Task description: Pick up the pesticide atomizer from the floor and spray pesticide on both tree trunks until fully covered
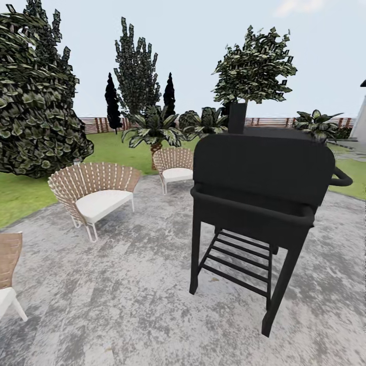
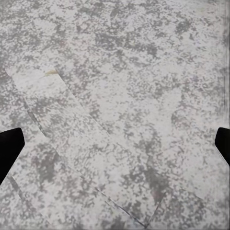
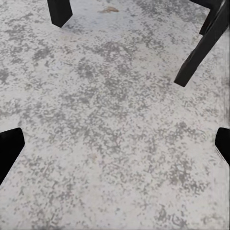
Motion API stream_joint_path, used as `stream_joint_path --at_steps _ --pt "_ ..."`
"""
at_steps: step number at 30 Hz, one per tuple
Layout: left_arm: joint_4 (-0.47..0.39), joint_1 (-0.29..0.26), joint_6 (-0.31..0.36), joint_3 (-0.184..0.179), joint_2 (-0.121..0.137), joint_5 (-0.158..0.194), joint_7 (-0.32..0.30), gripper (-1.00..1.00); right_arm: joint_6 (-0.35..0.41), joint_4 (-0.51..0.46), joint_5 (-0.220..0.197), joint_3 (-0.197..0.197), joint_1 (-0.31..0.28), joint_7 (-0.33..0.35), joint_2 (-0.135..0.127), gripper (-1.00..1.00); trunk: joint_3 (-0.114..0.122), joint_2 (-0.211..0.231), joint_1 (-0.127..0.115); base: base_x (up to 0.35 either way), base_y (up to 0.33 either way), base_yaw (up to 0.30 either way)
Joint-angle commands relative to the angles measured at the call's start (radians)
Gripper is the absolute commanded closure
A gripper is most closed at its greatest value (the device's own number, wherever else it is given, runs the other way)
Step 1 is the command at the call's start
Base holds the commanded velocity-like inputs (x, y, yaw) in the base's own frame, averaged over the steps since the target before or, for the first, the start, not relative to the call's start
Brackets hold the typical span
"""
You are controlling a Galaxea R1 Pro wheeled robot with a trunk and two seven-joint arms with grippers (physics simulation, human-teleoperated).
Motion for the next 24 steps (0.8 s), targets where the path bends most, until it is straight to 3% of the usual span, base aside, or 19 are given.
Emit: stream_joint_path --at_steps 1,6,18,24 --pt "0.001 -0.001 -0.003 0.001 0.000 -0.001 0.000 -1.00 -0.004 0.000 0.001 -0.001 -0.001 -0.001 0.000 -1.00 -0.001 -0.001 0.000 0.000 -0.267 0.000" --pt "0.001 -0.001 -0.003 0.001 0.000 0.000 0.000 -1.00 -0.007 0.000 0.000 0.000 -0.001 0.000 0.000 -1.00 0.000 -0.001 0.000 0.000 -0.268 -0.041" --pt "0.001 -0.001 -0.003 0.001 0.000 0.000 0.000 -1.00 -0.009 -0.002 -0.001 0.000 -0.001 0.001 0.001 -1.00 0.002 -0.001 0.000 0.000 -0.268 -0.265" --pt "0.001 -0.001 -0.003 0.001 0.000 0.000 0.002 -1.00 -0.009 -0.001 -0.001 -0.002 0.000 -0.001 0.001 -1.00 0.002 -0.001 0.000 -0.046 -0.268 -0.066"
